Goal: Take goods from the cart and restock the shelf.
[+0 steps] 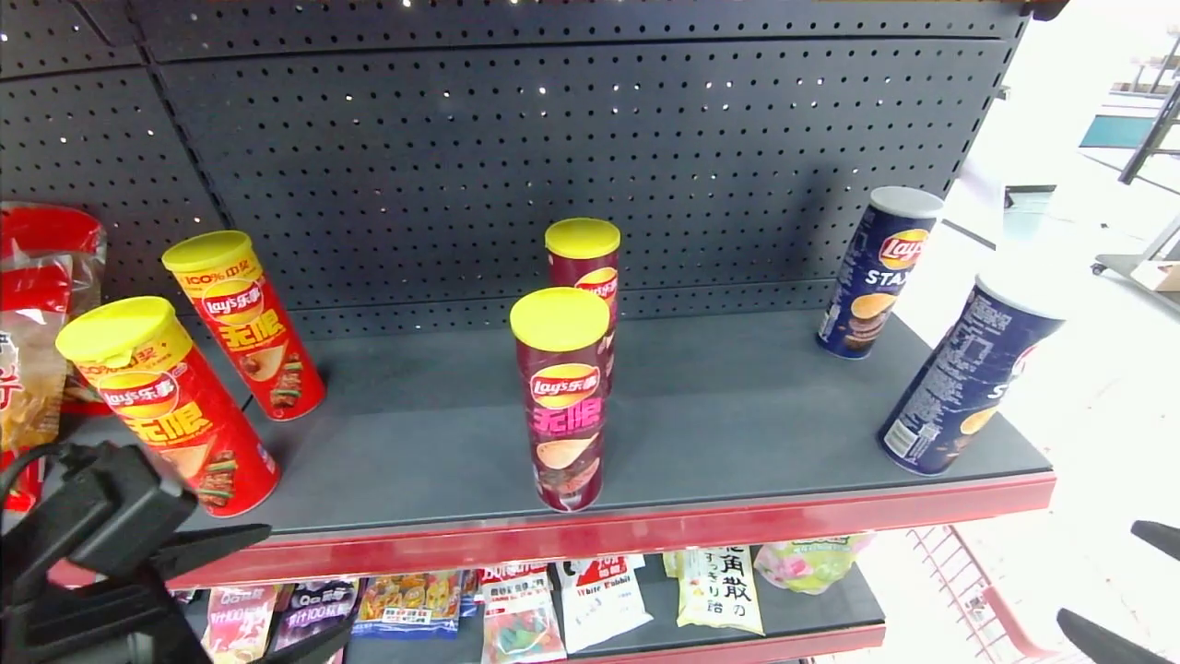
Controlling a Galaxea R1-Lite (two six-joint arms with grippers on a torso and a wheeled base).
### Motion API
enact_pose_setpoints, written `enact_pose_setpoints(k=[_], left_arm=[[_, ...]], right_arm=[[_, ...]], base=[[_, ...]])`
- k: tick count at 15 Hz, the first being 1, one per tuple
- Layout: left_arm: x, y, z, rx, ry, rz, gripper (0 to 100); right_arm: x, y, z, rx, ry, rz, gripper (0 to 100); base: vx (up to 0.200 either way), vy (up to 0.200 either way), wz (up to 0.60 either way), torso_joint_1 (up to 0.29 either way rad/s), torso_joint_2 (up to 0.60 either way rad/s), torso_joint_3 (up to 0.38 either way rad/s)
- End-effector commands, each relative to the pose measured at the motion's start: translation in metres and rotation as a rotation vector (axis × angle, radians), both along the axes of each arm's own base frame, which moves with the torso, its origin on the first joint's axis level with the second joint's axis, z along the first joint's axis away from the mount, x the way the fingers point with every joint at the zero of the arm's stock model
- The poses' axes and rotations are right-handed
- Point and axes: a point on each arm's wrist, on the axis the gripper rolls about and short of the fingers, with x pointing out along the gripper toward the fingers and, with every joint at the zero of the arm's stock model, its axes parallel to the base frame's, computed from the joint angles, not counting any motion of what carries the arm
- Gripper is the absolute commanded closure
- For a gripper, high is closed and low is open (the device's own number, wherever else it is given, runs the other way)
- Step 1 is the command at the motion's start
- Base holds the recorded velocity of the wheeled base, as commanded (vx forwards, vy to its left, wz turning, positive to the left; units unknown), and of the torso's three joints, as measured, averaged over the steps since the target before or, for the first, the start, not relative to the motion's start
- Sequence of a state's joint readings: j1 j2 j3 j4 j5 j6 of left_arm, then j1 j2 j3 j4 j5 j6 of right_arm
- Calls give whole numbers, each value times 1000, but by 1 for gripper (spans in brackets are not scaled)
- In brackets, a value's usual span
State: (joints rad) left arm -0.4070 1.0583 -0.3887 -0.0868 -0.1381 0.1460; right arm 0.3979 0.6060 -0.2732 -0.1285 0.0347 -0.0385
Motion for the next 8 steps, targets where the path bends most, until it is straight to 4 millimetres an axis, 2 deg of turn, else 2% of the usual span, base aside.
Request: enact_pose_setpoints(k=[1,5,8], left_arm=[[41,-22,-15,80,123,4,0],[82,-45,-20,110,145,7,0],[105,-65,-31,112,107,0,0]], right_arm=[[-30,-14,-6,38,-102,-81,0],[-46,-19,-16,38,-104,-117,0],[-48,-19,-18,36,-100,-126,0]], base=[[0,0,0,0,0,0],[0,0,0,0,0,0],[0,0,0,0,0,0]])
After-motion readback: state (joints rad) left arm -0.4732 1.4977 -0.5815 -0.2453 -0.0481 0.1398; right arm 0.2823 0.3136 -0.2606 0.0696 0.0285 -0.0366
